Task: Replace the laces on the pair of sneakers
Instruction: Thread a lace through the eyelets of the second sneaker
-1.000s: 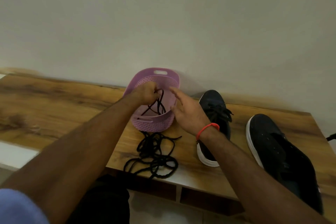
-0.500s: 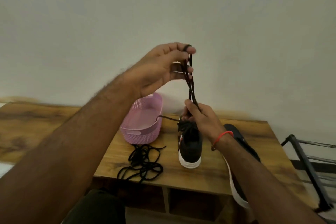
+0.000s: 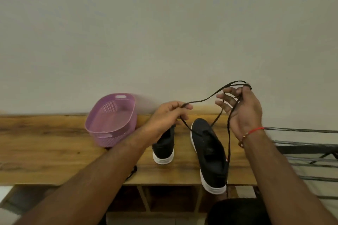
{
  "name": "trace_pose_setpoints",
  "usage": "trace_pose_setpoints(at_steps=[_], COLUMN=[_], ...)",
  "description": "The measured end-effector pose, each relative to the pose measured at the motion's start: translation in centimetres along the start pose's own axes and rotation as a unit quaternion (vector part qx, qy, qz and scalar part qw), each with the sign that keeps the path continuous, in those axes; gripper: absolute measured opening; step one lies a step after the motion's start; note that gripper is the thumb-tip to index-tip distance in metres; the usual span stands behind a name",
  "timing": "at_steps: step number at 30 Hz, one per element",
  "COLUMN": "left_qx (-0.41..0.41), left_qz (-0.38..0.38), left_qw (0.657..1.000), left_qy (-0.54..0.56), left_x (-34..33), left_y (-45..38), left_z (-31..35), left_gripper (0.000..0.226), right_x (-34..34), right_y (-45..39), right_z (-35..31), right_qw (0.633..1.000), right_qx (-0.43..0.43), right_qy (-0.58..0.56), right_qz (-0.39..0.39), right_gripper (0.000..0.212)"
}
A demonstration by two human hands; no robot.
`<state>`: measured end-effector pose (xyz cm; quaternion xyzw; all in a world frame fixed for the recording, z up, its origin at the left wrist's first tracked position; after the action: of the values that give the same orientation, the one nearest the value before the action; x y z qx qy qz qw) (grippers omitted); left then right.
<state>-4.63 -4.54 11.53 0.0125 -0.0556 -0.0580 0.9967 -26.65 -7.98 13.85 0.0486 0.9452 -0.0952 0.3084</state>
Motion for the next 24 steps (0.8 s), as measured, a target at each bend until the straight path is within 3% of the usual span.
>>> trace_pose_setpoints(at_steps=[3,4,6,8,11,13,19,24], left_qx=[-0.012,-0.028,-0.019,0.027,0.044,0.031,0.033,0.056], left_qz=[-0.01,-0.001,-0.019,-0.059,-0.051,-0.042,-0.037,-0.029], left_qw=[0.976,0.945,0.863,0.812,0.799,0.789,0.767,0.782], left_qy=[-0.216,-0.326,-0.505,-0.58,-0.598,-0.612,-0.64,-0.621], left_x=[-0.3,0.2,0.7,1.0,1.4,1.6,4.6,8.4], left_y=[-2.0,-2.5,-3.1,-3.3,-3.5,-3.4,0.0,3.7], left_z=[-4.6,-5.9,-9.1,-12.6,-14.6,-14.4,-14.3,-15.1], left_gripper=[0.028,0.033,0.047,0.063,0.065,0.06,0.057,0.057], right_x=[2.6,3.4,4.7,5.4,6.0,6.1,4.4,0.4], right_y=[-1.1,-1.3,-1.5,-1.2,0.3,1.1,3.5,7.1], right_z=[2.1,3.4,6.1,8.4,12.0,13.2,14.4,17.1], right_qw=[0.986,0.969,0.898,0.815,0.763,0.759,0.793,0.831], right_qx=[-0.029,-0.06,-0.107,-0.121,-0.182,-0.189,-0.213,-0.249], right_qy=[0.16,0.241,0.426,0.559,0.598,0.6,0.546,0.462], right_qz=[0.02,0.014,-0.027,-0.09,-0.162,-0.17,-0.165,-0.182], right_gripper=[0.023,0.024,0.027,0.029,0.024,0.024,0.026,0.027])
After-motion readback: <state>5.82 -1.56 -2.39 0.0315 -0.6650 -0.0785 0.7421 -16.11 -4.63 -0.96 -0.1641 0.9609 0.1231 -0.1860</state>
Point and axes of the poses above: each hand's wrist, its own y-axis away from the middle knuckle, its own x-axis out of the back of the hand, z = x × y, the point moved 9 cm from there along -y, towards the middle knuckle
